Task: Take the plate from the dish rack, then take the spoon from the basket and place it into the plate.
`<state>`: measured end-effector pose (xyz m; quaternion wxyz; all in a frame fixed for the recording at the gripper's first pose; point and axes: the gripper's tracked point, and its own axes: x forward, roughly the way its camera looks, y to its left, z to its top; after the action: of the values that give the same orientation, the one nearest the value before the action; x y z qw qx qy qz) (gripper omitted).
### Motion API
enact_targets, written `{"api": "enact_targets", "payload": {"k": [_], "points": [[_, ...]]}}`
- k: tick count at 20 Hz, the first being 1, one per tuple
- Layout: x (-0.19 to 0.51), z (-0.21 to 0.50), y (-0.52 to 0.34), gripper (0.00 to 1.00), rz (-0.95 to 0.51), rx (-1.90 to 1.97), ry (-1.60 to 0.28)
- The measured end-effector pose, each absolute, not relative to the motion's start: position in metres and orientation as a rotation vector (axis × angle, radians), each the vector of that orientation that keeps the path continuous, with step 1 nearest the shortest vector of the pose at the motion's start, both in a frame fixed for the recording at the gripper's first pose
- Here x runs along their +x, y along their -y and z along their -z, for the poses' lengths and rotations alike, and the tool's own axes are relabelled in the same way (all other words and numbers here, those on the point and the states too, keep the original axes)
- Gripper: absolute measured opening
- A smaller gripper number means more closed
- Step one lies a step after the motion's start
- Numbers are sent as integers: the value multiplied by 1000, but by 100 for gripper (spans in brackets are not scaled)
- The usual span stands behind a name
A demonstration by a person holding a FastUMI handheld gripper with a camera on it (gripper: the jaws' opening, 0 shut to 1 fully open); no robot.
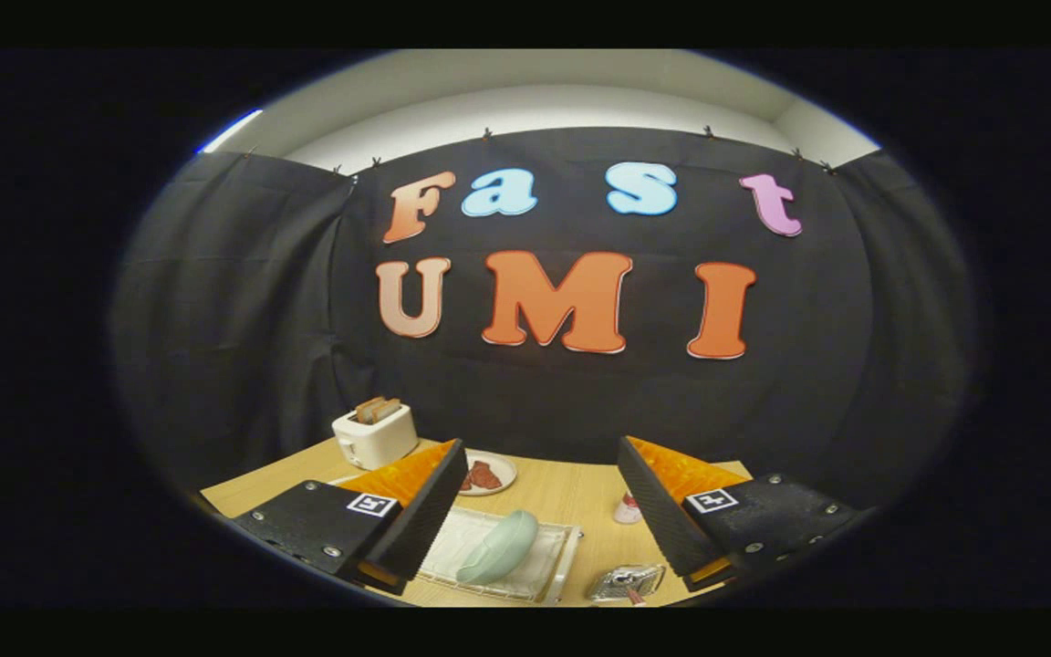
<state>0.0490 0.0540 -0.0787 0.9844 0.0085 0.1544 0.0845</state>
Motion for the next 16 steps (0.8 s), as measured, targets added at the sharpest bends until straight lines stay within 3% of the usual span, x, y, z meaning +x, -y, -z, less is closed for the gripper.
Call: {"api": "enact_targets", "payload": {"k": [12, 16], "points": [[45, 233, -63, 99, -216, 76, -956], [34, 264, -75, 91, -221, 104, -1098]]}}
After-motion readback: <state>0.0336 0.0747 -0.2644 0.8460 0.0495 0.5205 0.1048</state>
